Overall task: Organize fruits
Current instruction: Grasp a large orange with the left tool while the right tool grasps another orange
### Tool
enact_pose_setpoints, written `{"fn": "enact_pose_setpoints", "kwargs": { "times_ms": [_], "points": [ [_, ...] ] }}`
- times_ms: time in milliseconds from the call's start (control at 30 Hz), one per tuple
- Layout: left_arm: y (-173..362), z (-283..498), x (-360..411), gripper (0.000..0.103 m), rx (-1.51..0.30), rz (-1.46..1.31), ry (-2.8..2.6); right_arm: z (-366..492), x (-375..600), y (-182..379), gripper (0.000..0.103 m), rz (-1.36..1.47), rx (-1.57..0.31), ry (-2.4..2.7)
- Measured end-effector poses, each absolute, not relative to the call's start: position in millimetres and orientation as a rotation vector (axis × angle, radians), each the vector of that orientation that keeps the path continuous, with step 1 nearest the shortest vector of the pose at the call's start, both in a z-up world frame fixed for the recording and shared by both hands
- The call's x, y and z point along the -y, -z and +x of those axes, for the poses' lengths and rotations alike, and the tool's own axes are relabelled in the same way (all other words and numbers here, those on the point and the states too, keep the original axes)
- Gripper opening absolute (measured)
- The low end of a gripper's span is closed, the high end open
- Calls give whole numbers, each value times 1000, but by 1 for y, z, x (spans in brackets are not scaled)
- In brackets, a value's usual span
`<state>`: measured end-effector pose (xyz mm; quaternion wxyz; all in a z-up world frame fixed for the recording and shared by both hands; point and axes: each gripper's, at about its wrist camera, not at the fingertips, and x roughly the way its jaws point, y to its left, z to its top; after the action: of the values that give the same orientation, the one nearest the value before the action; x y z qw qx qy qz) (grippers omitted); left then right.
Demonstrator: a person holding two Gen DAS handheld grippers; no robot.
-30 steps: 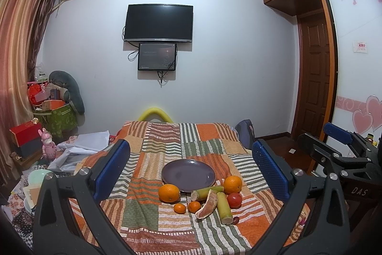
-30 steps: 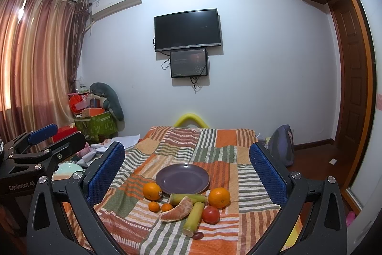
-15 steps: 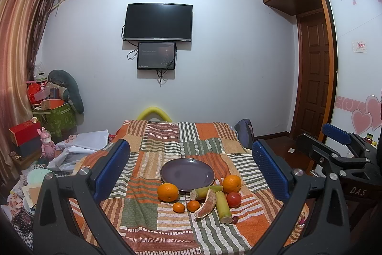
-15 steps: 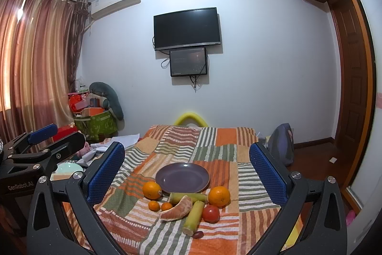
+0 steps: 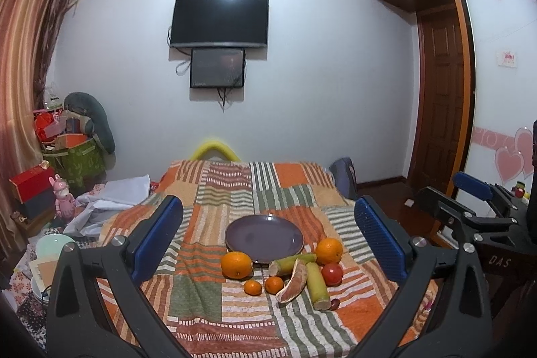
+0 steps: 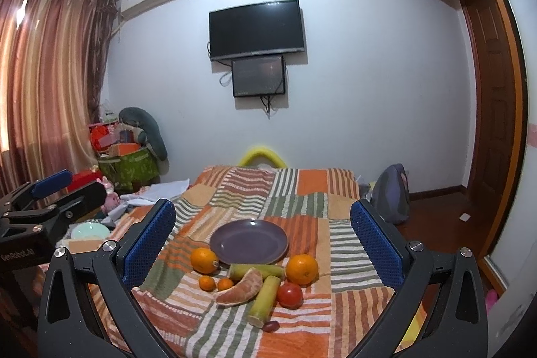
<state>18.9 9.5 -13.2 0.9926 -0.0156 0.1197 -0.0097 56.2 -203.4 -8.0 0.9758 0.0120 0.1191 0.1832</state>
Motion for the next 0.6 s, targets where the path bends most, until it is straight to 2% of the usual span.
{"fn": "enact_pose_setpoints", "kwargs": {
  "times_ms": [467,600],
  "points": [
    [74,119,-49,103,-513,-53,-8,136,208,61,103,-23,-467,-359],
    [93,147,-61,92,-580,-61,-25,159,210,75,103,-33,-534,-348]
  ]
}}
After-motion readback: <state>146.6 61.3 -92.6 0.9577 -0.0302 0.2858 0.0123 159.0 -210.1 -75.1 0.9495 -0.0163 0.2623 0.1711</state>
